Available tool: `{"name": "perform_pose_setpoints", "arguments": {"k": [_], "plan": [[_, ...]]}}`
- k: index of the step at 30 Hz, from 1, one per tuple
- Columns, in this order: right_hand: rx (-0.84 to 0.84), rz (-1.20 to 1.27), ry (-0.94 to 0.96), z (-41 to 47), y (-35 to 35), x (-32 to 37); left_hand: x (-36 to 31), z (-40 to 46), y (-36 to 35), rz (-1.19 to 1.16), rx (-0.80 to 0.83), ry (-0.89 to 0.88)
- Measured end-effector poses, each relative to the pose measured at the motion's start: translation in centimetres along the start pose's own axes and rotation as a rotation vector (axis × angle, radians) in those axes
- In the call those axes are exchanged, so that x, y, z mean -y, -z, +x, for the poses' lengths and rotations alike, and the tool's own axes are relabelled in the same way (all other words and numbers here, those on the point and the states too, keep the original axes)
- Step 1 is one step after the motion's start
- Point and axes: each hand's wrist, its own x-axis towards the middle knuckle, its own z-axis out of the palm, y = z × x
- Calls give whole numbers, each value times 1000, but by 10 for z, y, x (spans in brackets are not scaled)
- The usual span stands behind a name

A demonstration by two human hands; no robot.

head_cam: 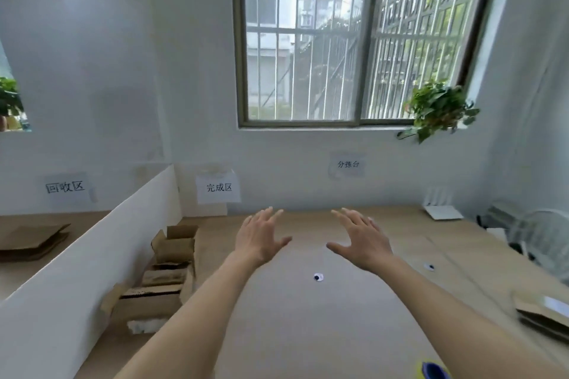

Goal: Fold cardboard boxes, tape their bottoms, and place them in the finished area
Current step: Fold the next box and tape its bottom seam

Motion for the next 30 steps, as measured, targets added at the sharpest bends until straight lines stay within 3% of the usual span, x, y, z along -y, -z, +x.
{"name": "perform_pose_setpoints", "arguments": {"k": [8,16,23,30], "plan": [[-129,-92,-194,-92,142,-169,-237,34,22,-60,-24,-229],[-152,-196,-402,-222,235,-377,-484,35,-31,-160,11,-414],[-162,-187,-599,-327,276,-517,-653,29,-95,-200,71,-532],[-147,-147,-754,-375,275,-622,-770,53,-160,-226,144,-648]]}}
